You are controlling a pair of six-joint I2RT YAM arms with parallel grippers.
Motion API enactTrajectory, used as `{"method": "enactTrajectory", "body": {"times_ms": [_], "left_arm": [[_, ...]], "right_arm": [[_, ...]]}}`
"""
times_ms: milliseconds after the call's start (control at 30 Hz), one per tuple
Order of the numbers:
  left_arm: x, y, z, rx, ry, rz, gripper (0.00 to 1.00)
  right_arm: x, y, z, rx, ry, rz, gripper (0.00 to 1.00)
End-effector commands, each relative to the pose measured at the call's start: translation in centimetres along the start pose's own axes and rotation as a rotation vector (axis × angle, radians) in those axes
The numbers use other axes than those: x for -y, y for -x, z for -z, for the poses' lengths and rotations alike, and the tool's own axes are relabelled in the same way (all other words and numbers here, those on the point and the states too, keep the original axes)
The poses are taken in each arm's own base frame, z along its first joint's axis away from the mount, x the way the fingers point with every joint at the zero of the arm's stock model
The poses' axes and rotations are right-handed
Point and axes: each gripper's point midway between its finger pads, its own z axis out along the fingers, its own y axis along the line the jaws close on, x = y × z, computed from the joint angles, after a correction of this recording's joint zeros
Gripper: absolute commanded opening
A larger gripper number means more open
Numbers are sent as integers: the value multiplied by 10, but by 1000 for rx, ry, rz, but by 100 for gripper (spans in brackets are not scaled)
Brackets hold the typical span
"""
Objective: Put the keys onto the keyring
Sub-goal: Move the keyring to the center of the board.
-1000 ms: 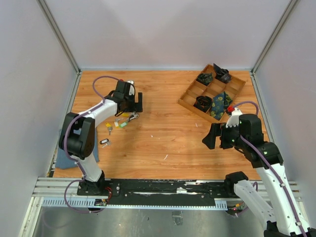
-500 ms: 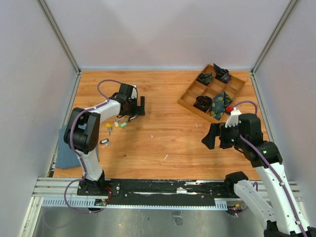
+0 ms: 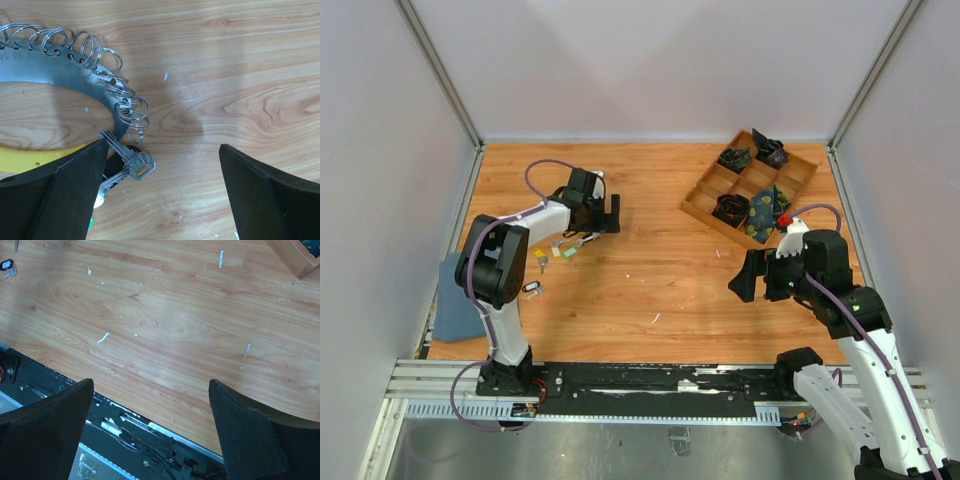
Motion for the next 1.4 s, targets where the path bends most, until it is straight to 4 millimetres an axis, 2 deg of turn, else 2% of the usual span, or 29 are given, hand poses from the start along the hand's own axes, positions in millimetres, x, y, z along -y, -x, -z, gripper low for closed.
{"method": "enactTrajectory", "body": {"times_ms": [0,167,400,467,533,567,633,767,867,967,1167,1367], "left_arm": [[15,-14,-5,-39,-13,-24,100],[46,-40,0,-81,-39,-81,100],[81,-95,10,-165,-88,-110,100],[96,-112,17,-179,-110,-129,99],[106,-119,23,-170,-115,-150,99],[108,-118,27,-159,-110,-158,99],[112,-104,36,-120,-100,-168,99],[116,-48,62,25,-51,-212,99],[105,-13,75,103,-2,-222,100],[82,6,77,127,21,-194,100],[46,21,68,133,75,-178,100],[35,19,48,105,63,-169,100]], "right_arm": [[1,-1,-2,2,6,5,99],[1,-1,-2,4,7,4,99],[0,0,-1,7,7,5,99],[1,0,0,6,7,4,99],[1,0,-1,7,6,6,99],[1,0,-1,7,6,5,99],[1,-1,-1,4,6,4,99],[0,0,0,5,8,4,98],[0,0,1,9,9,5,99],[-1,0,1,12,12,6,98],[-1,-1,1,6,16,5,99],[-1,-1,0,3,17,6,99]]}}
